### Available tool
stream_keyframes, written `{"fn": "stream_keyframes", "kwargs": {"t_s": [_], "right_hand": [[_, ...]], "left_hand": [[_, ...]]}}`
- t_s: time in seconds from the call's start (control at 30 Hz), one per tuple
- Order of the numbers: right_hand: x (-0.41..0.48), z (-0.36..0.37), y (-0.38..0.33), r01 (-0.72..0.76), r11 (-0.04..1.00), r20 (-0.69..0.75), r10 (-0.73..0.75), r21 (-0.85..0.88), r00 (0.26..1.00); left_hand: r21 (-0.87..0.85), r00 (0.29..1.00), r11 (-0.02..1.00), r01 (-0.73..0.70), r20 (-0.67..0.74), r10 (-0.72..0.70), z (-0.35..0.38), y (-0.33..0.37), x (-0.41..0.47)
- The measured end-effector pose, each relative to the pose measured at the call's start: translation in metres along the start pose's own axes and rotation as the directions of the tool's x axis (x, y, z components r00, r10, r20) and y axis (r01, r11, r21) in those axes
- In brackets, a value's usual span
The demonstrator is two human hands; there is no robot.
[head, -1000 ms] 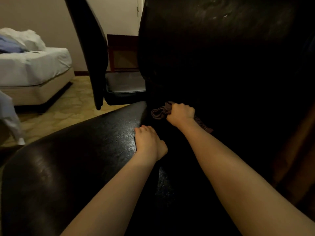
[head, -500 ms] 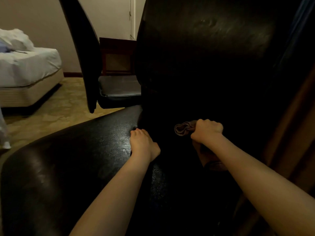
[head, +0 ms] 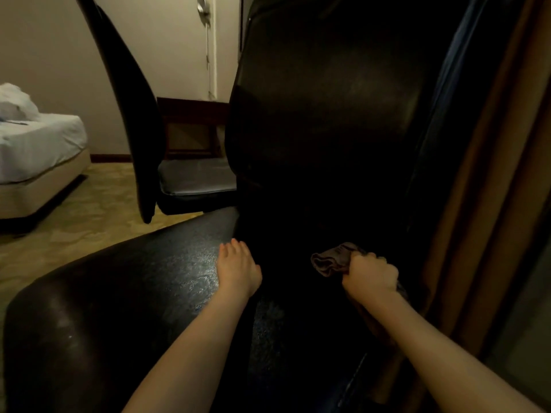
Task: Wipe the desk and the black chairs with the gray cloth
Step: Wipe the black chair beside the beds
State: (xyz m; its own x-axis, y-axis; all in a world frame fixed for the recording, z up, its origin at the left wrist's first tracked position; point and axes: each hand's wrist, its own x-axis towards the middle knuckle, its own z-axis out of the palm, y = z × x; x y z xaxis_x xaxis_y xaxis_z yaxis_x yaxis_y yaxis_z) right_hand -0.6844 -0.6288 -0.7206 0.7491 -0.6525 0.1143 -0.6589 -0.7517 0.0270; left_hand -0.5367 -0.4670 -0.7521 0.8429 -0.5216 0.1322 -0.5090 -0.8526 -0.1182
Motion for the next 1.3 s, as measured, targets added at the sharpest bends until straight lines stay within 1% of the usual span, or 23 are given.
{"fn": "stream_keyframes", "kwargs": {"t_s": [0.03, 0.07, 0.13, 0.17, 0.23, 0.3, 0.33, 0.4, 0.47, 0.57, 0.7, 0.8, 0.87, 0.93, 0.97, 1.0, 1.03, 1.07, 1.13, 1.17, 1.23, 1.27, 1.3], "right_hand": [[0.001, 0.000, 0.002, 0.001, 0.999, 0.000, -0.001, 0.038, 1.000], [0.001, -0.002, 0.003, 0.002, 0.996, -0.002, -0.002, 0.086, 1.000], [0.003, -0.002, 0.006, 0.002, 0.986, -0.014, 0.000, 0.166, 1.000], [0.003, -0.001, 0.007, 0.012, 0.985, -0.028, -0.007, 0.175, 1.000], [-0.001, 0.000, 0.007, 0.062, 0.987, -0.055, -0.055, 0.146, 0.997], [-0.007, 0.001, 0.008, 0.149, 0.979, -0.065, -0.141, 0.136, 0.988], [-0.011, 0.000, 0.008, 0.208, 0.969, -0.057, -0.202, 0.131, 0.978], [-0.021, -0.004, 0.012, 0.328, 0.937, -0.007, -0.330, 0.116, 0.944], [-0.027, -0.008, 0.018, 0.420, 0.897, 0.057, -0.431, 0.141, 0.901], [-0.041, -0.019, 0.032, 0.442, 0.879, 0.156, -0.469, 0.177, 0.869], [-0.066, -0.035, 0.043, 0.425, 0.885, 0.233, -0.462, 0.190, 0.856], [-0.077, -0.050, 0.056, 0.390, 0.900, 0.341, -0.434, 0.193, 0.834], [-0.083, -0.059, 0.063, 0.369, 0.925, 0.454, -0.369, 0.091, 0.811], [-0.090, -0.067, 0.068, 0.331, 0.939, 0.590, -0.214, -0.096, 0.779], [-0.094, -0.067, 0.071, 0.317, 0.935, 0.626, -0.152, -0.160, 0.765], [-0.095, -0.066, 0.076, 0.295, 0.939, 0.639, -0.117, -0.178, 0.760], [-0.093, -0.063, 0.082, 0.251, 0.956, 0.627, -0.101, -0.154, 0.772], [-0.090, -0.062, 0.089, 0.190, 0.977, 0.600, -0.098, -0.092, 0.794], [-0.083, -0.066, 0.101, 0.074, 0.988, 0.510, -0.134, 0.135, 0.850], [-0.082, -0.072, 0.104, 0.034, 0.966, 0.460, -0.153, 0.258, 0.874], [-0.085, -0.088, 0.099, -0.014, 0.880, 0.371, -0.186, 0.475, 0.910], [-0.086, -0.096, 0.094, -0.031, 0.827, 0.337, -0.194, 0.561, 0.921], [-0.087, -0.103, 0.089, -0.052, 0.778, 0.318, -0.194, 0.626, 0.928]], "left_hand": [[-0.059, 1.000, 0.998, -0.030, -0.003, 0.030, 0.000, 0.001, -0.002], [-0.154, 0.997, 0.986, -0.071, -0.009, 0.071, 0.000, 0.001, -0.005], [-0.386, 0.987, 0.910, -0.153, -0.019, 0.158, 0.001, 0.001, -0.012], [-0.465, 0.978, 0.863, -0.195, -0.029, 0.205, 0.001, 0.002, -0.017], [-0.530, 0.962, 0.809, -0.255, -0.059, 0.265, 0.002, 0.003, -0.028], [-0.523, 0.961, 0.808, -0.271, -0.102, 0.256, 0.004, 0.004, -0.037], [-0.499, 0.963, 0.824, -0.269, -0.130, 0.236, 0.005, 0.004, -0.040], [-0.412, 0.964, 0.875, -0.256, -0.179, 0.198, 0.003, 0.003, -0.044], [-0.315, 0.960, 0.919, -0.238, -0.219, 0.173, -0.001, 0.003, -0.047], [-0.220, 0.960, 0.953, -0.209, -0.233, 0.157, -0.004, 0.008, -0.053], [-0.197, 0.963, 0.962, -0.191, -0.227, 0.145, -0.006, 0.010, -0.056], [-0.215, 0.967, 0.959, -0.182, -0.214, 0.136, -0.011, 0.012, -0.059], [-0.225, 0.968, 0.953, -0.203, -0.194, 0.160, -0.014, 0.013, -0.062], [-0.250, 0.970, 0.944, -0.215, -0.167, 0.176, -0.018, 0.012, -0.064], [-0.278, 0.972, 0.936, -0.218, -0.151, 0.181, -0.020, 0.011, -0.064], [-0.313, 0.974, 0.924, -0.218, -0.129, 0.186, -0.023, 0.011, -0.065], [-0.348, 0.976, 0.913, -0.215, -0.110, 0.188, -0.026, 0.011, -0.066], [-0.382, 0.977, 0.899, -0.214, -0.100, 0.190, -0.030, 0.013, -0.067], [-0.479, 0.976, 0.851, -0.216, -0.085, 0.200, -0.037, 0.020, -0.068], [-0.557, 0.974, 0.802, -0.215, -0.066, 0.216, -0.041, 0.024, -0.069], [-0.722, 0.960, 0.661, -0.205, -0.016, 0.280, -0.048, 0.030, -0.069], [-0.771, 0.951, 0.605, -0.199, -0.002, 0.310, -0.053, 0.033, -0.070], [-0.793, 0.943, 0.574, -0.204, -0.002, 0.332, -0.058, 0.036, -0.072]]}}
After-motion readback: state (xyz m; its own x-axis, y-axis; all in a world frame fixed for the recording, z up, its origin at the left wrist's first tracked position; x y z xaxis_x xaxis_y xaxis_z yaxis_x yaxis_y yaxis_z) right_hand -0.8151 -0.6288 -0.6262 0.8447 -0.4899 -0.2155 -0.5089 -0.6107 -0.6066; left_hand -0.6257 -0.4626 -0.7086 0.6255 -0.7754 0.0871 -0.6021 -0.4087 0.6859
